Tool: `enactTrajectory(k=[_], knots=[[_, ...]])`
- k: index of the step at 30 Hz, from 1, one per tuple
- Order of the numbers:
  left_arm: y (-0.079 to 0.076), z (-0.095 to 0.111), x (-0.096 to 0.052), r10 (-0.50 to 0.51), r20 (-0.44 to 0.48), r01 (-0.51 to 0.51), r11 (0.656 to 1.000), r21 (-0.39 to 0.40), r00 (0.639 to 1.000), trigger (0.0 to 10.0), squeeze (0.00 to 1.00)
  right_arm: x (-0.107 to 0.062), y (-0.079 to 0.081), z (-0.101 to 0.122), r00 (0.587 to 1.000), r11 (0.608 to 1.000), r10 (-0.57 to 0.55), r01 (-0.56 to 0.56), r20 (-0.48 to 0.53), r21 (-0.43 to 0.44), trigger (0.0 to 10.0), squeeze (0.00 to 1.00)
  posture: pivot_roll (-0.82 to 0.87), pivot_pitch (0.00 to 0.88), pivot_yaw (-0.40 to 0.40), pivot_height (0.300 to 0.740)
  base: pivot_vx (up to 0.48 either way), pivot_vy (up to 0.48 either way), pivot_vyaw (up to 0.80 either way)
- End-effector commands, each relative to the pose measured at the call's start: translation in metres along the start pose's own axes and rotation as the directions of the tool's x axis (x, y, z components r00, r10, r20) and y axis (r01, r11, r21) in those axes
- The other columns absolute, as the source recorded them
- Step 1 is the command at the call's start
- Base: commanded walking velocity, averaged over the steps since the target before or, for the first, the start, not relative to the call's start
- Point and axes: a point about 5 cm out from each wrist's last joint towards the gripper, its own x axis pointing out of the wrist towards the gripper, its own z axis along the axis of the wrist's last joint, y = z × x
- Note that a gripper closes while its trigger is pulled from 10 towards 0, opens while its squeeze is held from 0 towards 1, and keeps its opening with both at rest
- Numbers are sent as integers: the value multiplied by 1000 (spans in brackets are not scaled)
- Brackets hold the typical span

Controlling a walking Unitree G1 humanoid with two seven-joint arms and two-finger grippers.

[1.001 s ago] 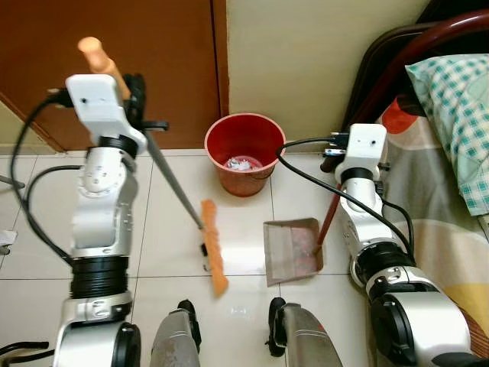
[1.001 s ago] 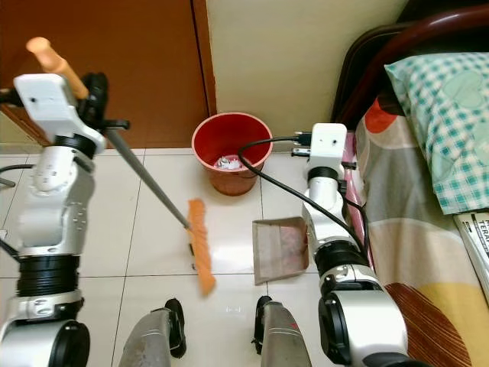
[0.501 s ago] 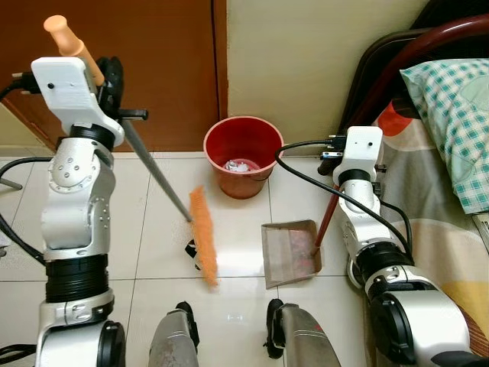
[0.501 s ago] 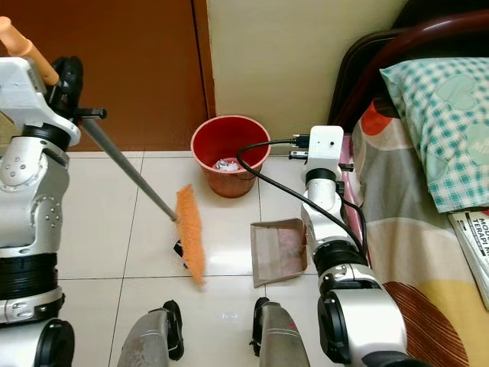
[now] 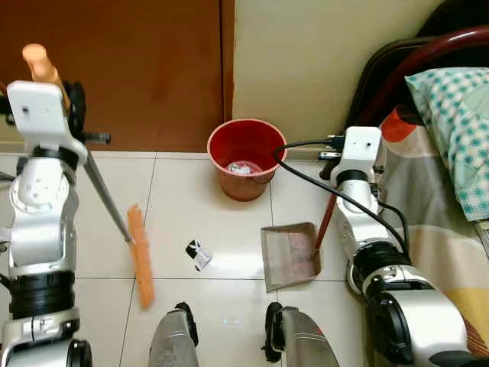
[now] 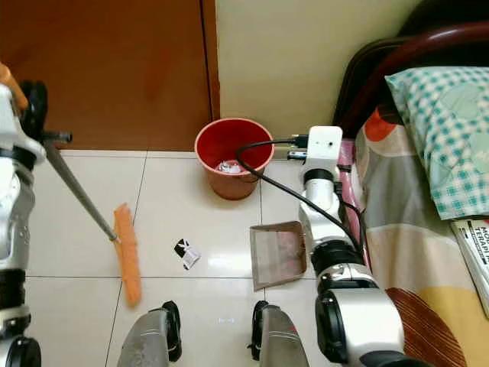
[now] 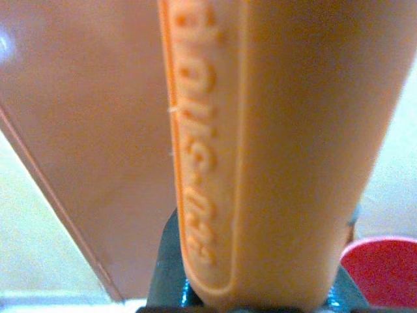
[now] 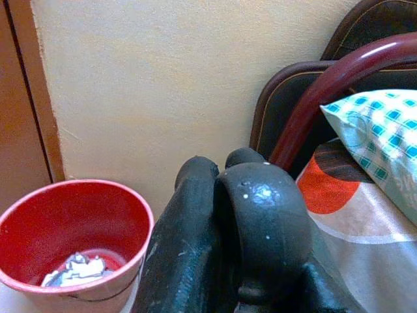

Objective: Sweep floor

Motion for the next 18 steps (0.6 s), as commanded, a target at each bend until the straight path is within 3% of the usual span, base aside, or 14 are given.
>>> enactTrajectory(k=[1,5,6,7,10,13,18], knots=[[-5,-7,-3,-19,-1,19,1000,10,1000,10000,0,0,0,-2,1000,1000,-6,6,-18,21,10000,0,49,205,-63,740,0,0,0],[-56,-31,14,-92,-30,89,993,-73,995,10000,0,-1,10,-4,998,993,-16,23,-62,119,10000,0,30,206,-64,740,0,0,0],[-56,-31,14,-92,-30,89,993,-73,995,10000,0,-1,10,-4,998,993,-16,23,-62,119,10000,0,30,206,-64,740,0,0,0],[-68,-30,18,-119,-32,116,989,-93,992,10000,0,0,12,-3,998,993,-13,20,-61,119,10000,0,30,206,-64,740,0,0,0],[-79,-28,21,-150,-29,146,984,-105,988,10000,0,0,14,-2,998,993,-11,18,-59,118,10000,0,21,205,-60,740,0,0,0],[-122,-14,23,-299,31,300,941,-159,954,10000,0,-3,18,-5,998,994,-1,8,-60,106,10000,0,18,213,-48,740,0,0,0],[-144,-17,12,-389,44,390,897,-206,920,10000,0,-5,20,-6,998,996,8,-3,-57,91,10000,0,20,220,-44,740,0,0,0]])
